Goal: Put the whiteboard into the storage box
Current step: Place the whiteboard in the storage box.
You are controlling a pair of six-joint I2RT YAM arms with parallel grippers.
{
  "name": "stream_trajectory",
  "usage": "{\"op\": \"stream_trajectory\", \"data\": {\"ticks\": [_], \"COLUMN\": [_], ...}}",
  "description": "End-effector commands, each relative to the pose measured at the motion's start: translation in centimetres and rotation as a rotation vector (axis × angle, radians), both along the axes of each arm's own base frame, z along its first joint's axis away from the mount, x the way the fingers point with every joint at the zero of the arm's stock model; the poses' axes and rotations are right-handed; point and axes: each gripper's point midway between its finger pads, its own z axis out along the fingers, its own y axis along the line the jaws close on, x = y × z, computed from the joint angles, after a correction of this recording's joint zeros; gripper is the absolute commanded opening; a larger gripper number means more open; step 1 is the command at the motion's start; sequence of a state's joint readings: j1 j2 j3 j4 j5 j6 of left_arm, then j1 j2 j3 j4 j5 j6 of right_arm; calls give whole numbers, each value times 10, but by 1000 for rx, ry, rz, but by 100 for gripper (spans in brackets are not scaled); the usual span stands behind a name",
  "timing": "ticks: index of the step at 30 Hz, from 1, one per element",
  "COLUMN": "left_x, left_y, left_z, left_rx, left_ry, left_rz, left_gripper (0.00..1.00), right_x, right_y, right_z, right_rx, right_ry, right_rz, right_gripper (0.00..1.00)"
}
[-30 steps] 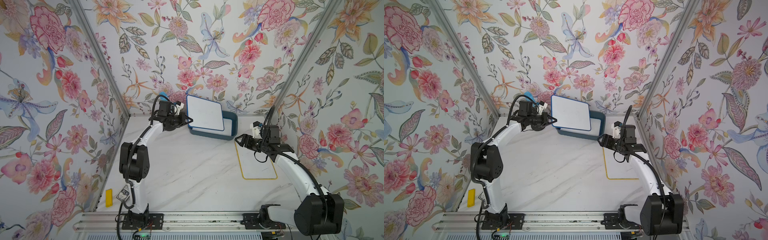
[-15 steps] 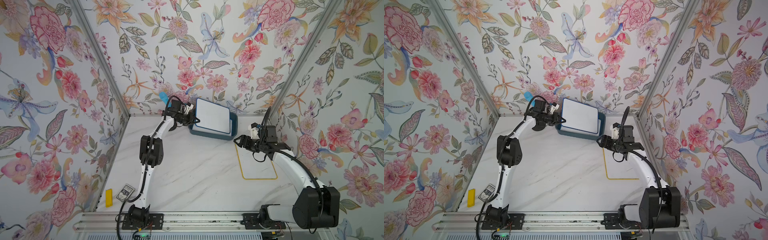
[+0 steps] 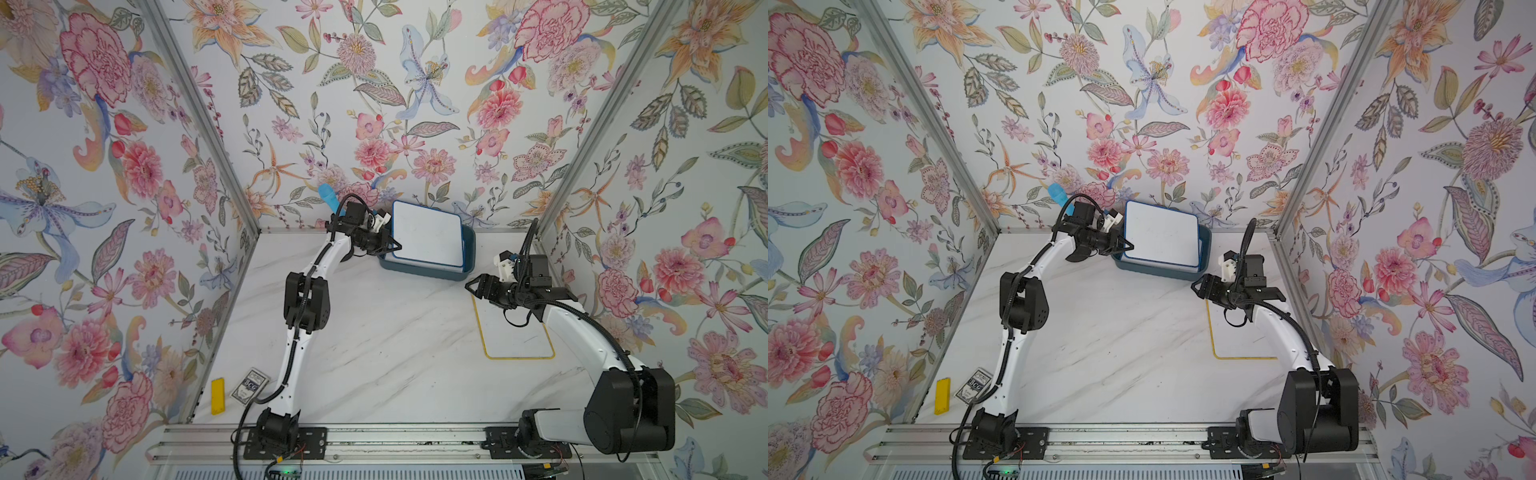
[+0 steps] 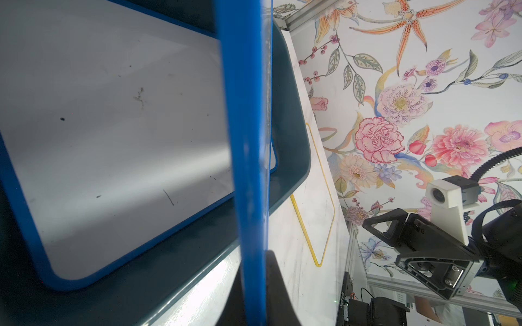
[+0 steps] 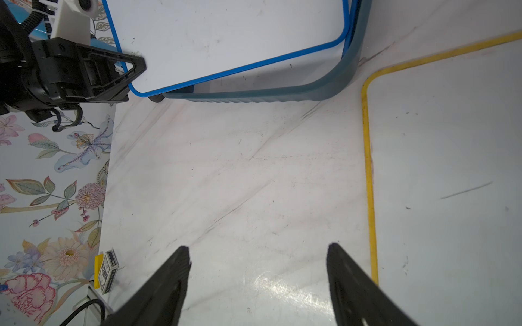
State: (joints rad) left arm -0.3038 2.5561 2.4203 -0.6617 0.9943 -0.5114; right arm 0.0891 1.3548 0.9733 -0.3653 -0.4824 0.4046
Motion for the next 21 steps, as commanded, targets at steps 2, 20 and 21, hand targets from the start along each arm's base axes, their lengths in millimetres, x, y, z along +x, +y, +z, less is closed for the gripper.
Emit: {"op": "stream_trajectory", "data": {"ticks": [2,20,21], "left_x": [-3,-2,-6], "left_y": [1,-19,-17], "left_z": [-49,-73,-79], "left_rx": [276,370,387], "left_ry": [6,27,43], "left_rz": [87,185,177], "left_gripper": [4,18,16], "right_x": [-2,-12,-11], "right_y": [5,2,1], "right_z": [-5,0,0], "right_rx": [23,29,27], "right_ry": [7,-33,-33], "right_rz": [5,-7,-12], "right_gripper": [76,77,77]}}
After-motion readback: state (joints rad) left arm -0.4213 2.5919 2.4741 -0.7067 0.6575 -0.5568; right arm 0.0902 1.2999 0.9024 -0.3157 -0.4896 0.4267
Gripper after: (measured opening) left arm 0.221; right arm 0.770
